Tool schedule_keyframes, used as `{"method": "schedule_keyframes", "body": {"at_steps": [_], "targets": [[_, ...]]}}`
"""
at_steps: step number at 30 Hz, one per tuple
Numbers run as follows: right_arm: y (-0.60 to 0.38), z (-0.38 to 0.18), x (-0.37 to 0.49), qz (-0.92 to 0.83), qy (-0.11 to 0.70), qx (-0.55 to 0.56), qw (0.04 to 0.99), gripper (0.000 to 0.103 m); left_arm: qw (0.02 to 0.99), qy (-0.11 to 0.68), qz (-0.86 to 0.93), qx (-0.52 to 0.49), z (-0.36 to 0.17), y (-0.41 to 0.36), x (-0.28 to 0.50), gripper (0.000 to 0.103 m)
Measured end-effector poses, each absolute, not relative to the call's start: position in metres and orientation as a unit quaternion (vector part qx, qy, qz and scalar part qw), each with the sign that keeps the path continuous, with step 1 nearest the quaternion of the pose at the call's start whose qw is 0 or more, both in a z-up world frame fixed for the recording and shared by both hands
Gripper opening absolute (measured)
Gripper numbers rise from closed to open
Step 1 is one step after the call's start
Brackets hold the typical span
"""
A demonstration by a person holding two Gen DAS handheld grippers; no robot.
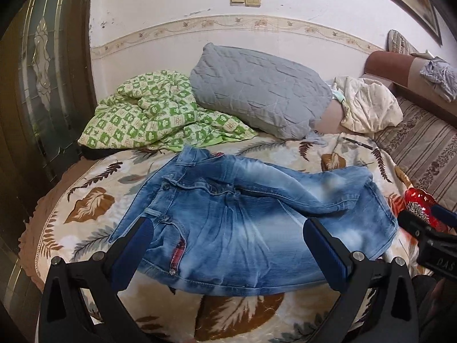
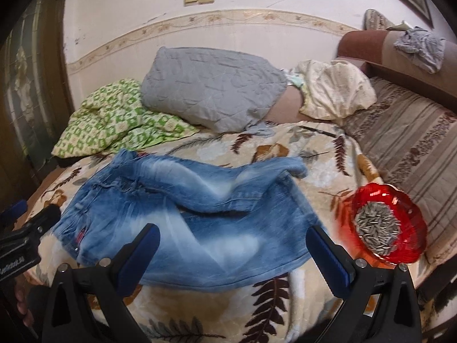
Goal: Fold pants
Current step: 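Move both grippers open toward the blue jeans on the bed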
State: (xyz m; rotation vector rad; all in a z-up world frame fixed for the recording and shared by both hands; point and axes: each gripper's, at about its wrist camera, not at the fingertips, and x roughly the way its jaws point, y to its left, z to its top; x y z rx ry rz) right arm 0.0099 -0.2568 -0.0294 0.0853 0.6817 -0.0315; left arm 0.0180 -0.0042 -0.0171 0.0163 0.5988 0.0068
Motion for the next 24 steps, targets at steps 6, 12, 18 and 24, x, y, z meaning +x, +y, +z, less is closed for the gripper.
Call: {"method": "schedule_keyframes", "body": {"at_steps": [6,12,18,24], "targets": [[-0.265,-0.026,0.01,-0.038,0.334,0.039,0.941,0.103,0.956,0.293,-0.006,0.016,-0.015,-0.005,0.018,0.103],[-0.27,-0.031,0.009,-0.038,0.339,0.041,0.939,0.103,0.954,0.3,-0.009,0.011,-0.017,-0.005,0.019,0.103],[-0.273,-0.033,0.01,-0.046,0.341,0.04,0.938,0.103,0.953,0.303,-0.01,0.01,-0.018,-0.006,0.019,0.103],[-0.273,-0.035,0.011,-0.064,0.345,0.024,0.936,0.103,0.952,0.306,-0.009,0.008,-0.019,-0.005,0.019,0.103]]}}
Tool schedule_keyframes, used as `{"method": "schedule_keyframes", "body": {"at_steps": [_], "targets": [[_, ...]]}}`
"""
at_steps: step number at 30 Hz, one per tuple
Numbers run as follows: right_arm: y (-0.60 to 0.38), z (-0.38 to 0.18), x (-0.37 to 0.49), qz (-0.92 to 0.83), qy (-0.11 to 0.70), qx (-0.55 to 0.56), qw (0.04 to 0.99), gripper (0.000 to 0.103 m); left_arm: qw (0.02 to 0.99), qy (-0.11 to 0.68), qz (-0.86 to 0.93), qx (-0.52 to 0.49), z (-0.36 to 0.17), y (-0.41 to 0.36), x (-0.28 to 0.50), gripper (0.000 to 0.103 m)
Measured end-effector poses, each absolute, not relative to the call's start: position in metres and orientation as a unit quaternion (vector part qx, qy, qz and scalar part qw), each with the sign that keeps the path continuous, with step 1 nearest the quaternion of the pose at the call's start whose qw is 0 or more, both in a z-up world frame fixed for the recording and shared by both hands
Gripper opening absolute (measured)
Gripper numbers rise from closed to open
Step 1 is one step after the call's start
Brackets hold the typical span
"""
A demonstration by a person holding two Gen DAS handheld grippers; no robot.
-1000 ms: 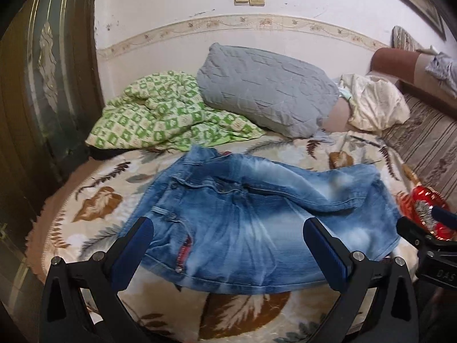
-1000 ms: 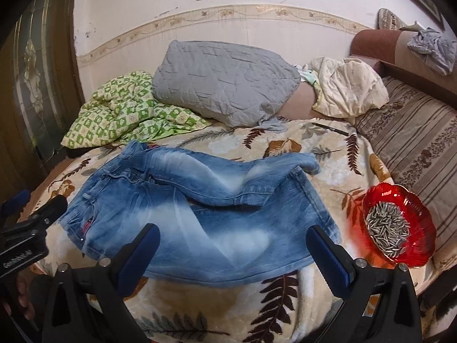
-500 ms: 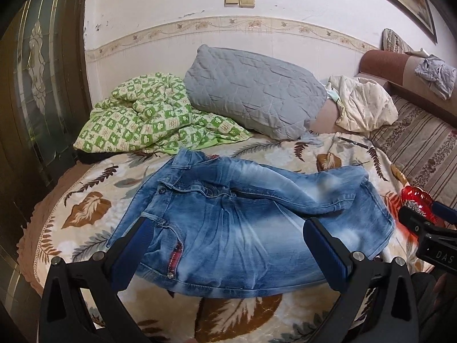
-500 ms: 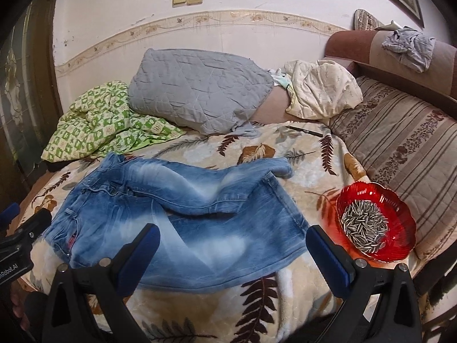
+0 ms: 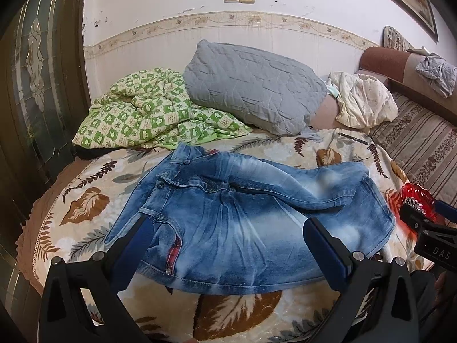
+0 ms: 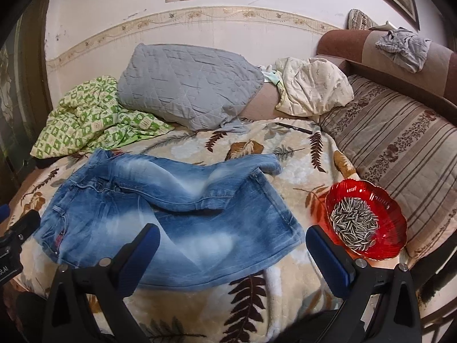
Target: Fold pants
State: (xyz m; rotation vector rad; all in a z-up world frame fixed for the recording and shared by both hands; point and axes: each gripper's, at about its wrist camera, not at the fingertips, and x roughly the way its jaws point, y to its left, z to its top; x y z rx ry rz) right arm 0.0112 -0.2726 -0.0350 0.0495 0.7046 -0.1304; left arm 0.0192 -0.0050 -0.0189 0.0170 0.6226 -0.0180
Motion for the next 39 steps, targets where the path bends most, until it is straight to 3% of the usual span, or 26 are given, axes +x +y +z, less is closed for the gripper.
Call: {"method": "schedule_keyframes", "body": {"at_steps": [30,39], "targets": [[-0.284,-0.058,0.026,-0.056,0.372,0.032,0.926,0.103,0.942,0.333,-0.028,0.022,-0.036,-0.022,0.04,0.103],[-0.325,-0.05,0.05,-0.012,0.372,0.047,0.927,0.103,0.932,0.32,-0.165,0.047,-0.028,-0.06,0.076,0.103]]}}
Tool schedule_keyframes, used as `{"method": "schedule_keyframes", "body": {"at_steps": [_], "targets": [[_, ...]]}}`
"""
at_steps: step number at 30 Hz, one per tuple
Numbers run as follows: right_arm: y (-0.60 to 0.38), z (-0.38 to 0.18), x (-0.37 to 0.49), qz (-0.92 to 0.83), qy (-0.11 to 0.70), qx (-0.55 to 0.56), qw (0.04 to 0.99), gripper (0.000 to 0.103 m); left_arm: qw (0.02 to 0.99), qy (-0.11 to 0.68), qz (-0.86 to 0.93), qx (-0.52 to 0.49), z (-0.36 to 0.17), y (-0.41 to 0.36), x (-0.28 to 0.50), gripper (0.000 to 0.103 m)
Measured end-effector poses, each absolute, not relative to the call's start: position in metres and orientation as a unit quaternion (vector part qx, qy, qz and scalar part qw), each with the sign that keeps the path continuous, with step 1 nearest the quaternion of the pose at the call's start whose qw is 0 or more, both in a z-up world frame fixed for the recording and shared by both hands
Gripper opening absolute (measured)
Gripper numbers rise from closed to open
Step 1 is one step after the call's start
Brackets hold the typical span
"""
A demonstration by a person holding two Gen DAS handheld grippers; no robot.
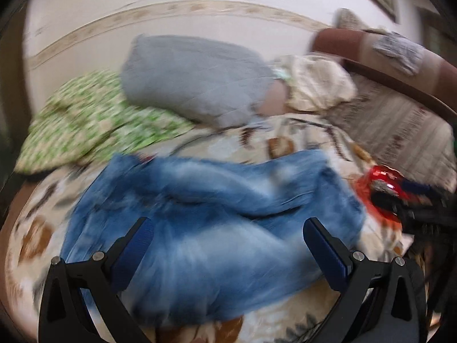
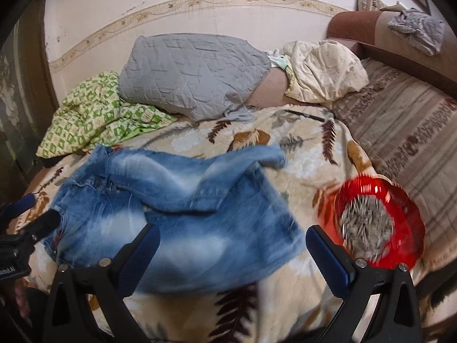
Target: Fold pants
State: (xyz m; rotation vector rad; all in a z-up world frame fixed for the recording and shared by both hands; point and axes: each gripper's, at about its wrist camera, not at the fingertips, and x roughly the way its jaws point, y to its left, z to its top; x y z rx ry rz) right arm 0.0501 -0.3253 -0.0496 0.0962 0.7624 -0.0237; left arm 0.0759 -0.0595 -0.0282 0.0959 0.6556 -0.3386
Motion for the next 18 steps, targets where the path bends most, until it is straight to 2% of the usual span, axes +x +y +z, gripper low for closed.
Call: {"method": "schedule_keyframes", "body": {"at_steps": [5,10,15,18], "targets": [[-0.371,-0.046,0.101,0.027,0.395,0.047,0.917,0.103,0.905,0.306,-0.276,0.107,-0.037,-0.096,0.116,0.103],[-0.412,-0.052,0.157,0.059,0.433,0.076,0.896,0.103,0.864,0.341,-0.318,0.188,-0.065,-0.138,0.158,0.103],[-0.445,-0.076,0.219,0.081,0.489,0.16,0.853,0.103,0.818,0.404,-0.336,0.235,-0.101,-0.163,0.188,0.103],[-0.459,-0.102,0.25,0.09,0.518,0.223,0.821,0.103,0.805,0.407,-0.348,0.255,-0.111,-0.17,0.195,0.103]]}}
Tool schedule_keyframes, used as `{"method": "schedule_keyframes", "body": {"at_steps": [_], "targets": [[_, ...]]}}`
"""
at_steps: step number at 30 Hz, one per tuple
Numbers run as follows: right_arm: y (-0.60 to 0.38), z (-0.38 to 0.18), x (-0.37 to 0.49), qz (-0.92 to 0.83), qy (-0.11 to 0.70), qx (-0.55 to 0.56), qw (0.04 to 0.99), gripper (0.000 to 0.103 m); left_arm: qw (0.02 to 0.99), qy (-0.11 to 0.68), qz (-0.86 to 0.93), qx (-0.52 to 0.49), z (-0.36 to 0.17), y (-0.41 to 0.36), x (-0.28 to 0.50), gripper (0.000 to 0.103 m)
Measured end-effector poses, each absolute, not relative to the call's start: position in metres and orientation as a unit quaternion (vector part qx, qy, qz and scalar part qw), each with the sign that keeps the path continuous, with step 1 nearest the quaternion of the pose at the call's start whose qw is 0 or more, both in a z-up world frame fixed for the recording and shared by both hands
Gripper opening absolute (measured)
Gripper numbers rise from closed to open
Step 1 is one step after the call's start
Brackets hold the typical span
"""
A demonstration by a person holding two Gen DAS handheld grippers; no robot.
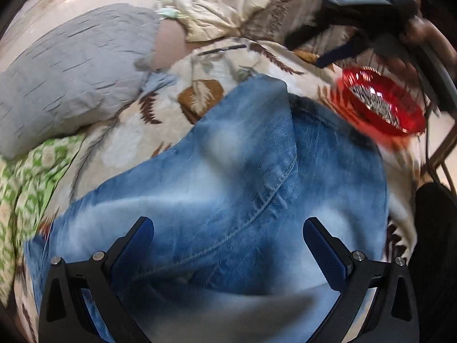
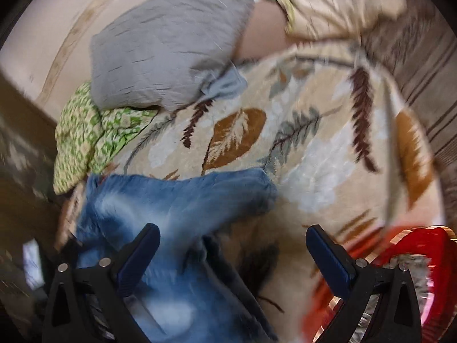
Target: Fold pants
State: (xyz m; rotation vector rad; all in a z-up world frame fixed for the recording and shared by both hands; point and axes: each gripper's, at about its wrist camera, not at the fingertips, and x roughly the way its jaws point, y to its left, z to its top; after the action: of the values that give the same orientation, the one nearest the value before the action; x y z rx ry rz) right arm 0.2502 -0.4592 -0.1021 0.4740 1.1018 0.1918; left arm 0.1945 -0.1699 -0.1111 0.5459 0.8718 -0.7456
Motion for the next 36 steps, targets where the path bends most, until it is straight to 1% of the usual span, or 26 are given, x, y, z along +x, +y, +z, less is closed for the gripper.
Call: {"method": "schedule_keyframes", "body": {"at_steps": [4,5,6,7,8,9,10,11,13,14,18,20,23,25,27,29,30,32,33,35,36], "targets": [[-0.461,-0.135,0.28,0.103,0.547,0.248,0.793,0.101,0.786,0.396,-0.369,0.3,-0.119,-0.181,0.197,0.102],[-0.461,-0.142,0.284,0.104,0.554,0.252,0.787,0.098,0.777,0.396,-0.375,0.313,-0.123,-0.184,0.197,0.098],[-0.46,-0.15,0.288,0.108,0.559,0.26,0.78,0.091,0.772,0.396,-0.377,0.324,-0.127,-0.189,0.199,0.093],[-0.459,-0.156,0.29,0.114,0.563,0.267,0.774,0.086,0.765,0.397,-0.378,0.337,-0.132,-0.193,0.202,0.077],[-0.458,-0.161,0.292,0.119,0.564,0.271,0.771,0.074,0.754,0.407,-0.377,0.352,-0.139,-0.197,0.205,0.057],[-0.455,-0.164,0.295,0.123,0.56,0.269,0.774,0.061,0.749,0.413,-0.376,0.356,-0.145,-0.202,0.21,0.047],[-0.45,-0.163,0.295,0.127,0.557,0.26,0.779,0.051,0.739,0.428,-0.38,0.357,-0.151,-0.204,0.212,0.025],[-0.446,-0.161,0.295,0.131,0.554,0.252,0.782,0.03,0.738,0.428,-0.38,0.358,-0.153,-0.205,0.213,0.009],[-0.432,-0.147,0.293,0.132,0.543,0.208,0.803,0.019,0.748,0.414,-0.37,0.363,-0.149,-0.202,0.211,0.006],[-0.427,-0.14,0.291,0.134,0.537,0.19,0.811,0.01,0.752,0.41,-0.373,0.356,-0.144,-0.2,0.21,0.005],[-0.415,-0.088,0.29,0.139,0.495,0.13,0.848,0.008,0.796,0.369,-0.372,0.303,-0.098,-0.185,0.214,0.005],[-0.412,-0.052,0.295,0.134,0.469,0.111,0.866,0.008,0.826,0.339,-0.373,0.253,-0.065,-0.176,0.223,0.005],[-0.409,-0.002,0.31,0.12,0.455,0.079,0.879,0.008,0.84,0.329,-0.384,0.195,-0.044,-0.171,0.235,0.005],[-0.401,0.015,0.33,0.105,0.472,0.035,0.875,0.008,0.84,0.334,-0.383,0.19,-0.048,-0.178,0.245,0.005],[-0.393,0.006,0.353,0.087,0.506,-0.002,0.858,0.008,0.828,0.375,-0.37,0.189,-0.071,-0.191,0.261,0.005],[-0.385,-0.026,0.376,0.063,0.55,-0.038,0.832,0.008,0.816,0.411,-0.359,0.19,-0.095,-0.201,0.274,0.005],[-0.382,-0.054,0.39,0.044,0.581,-0.061,0.811,0.008,0.809,0.43,-0.344,0.204,-0.113,-0.208,0.28,0.005],[-0.383,-0.097,0.404,0.02,0.62,-0.061,0.782,0.008,0.801,0.452,-0.325,0.221,-0.135,-0.214,0.288,0.005],[-0.386,-0.114,0.409,0.011,0.63,-0.049,0.775,0.011,0.798,0.457,-0.32,0.226,-0.143,-0.216,0.289,0.006],[-0.397,-0.138,0.414,-0.016,0.636,-0.016,0.771,0.019,0.797,0.462,-0.314,0.228,-0.155,-0.217,0.288,0.015],[-0.402,-0.141,0.413,-0.02,0.636,-0.003,0.771,0.032,0.799,0.461,-0.316,0.223,-0.154,-0.216,0.288,0.024]]}}
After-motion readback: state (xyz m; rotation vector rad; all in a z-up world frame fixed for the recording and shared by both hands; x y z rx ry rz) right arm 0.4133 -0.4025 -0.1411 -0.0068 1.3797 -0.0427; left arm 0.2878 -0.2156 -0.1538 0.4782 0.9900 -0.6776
